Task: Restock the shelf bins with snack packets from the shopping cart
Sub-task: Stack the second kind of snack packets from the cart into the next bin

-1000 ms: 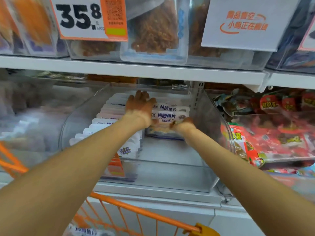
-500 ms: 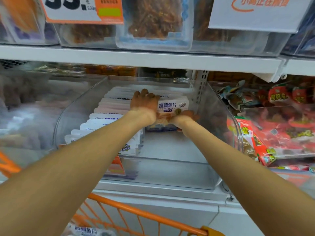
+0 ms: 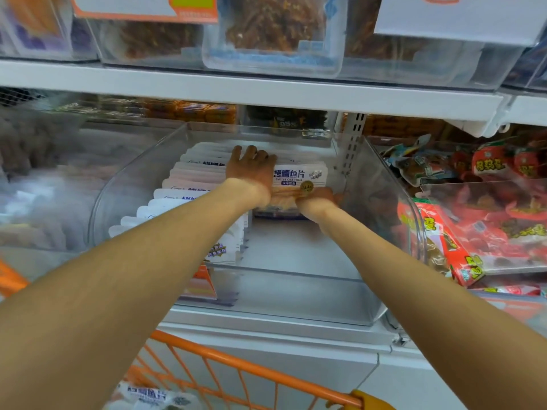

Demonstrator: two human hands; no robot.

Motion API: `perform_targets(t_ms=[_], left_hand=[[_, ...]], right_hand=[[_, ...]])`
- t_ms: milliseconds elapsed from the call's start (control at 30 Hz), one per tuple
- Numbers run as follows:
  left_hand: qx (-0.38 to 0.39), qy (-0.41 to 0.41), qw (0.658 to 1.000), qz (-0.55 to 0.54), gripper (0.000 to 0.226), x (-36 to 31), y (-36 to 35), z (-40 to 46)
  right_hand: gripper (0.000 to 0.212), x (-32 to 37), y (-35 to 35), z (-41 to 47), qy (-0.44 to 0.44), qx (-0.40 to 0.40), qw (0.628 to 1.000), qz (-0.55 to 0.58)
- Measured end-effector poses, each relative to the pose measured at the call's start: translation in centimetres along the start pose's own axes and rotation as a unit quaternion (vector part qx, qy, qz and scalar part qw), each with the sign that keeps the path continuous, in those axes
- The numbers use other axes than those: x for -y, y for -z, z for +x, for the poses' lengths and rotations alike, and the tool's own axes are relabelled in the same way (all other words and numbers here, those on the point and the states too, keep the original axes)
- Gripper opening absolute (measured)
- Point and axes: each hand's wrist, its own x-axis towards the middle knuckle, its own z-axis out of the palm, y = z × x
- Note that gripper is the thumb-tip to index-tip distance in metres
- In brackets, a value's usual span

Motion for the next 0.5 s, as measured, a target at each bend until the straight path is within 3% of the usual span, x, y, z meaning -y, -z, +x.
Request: perform_targets(t_ms=[133, 267, 500], left_hand=[[0.013, 0.002, 1.0, -0.025, 0.068, 0.8, 0.2, 0.0], [-0.008, 0.01, 0.999, -0.044, 0.071, 0.7, 0.2, 0.0], [-0.04, 0.004, 0.997, -0.063, 0.073, 0.7, 0.3, -0.6]], right_hand=[[0.052, 0.2, 0.0, -0.9, 0.01, 0.015, 1.0, -0.004], [0.076, -0.2, 1.0, -1.1, -0.036, -0.002, 0.999, 0.01], [0.083, 0.2, 1.4, -2.1, -0.009, -0.014, 1.0, -0.011]])
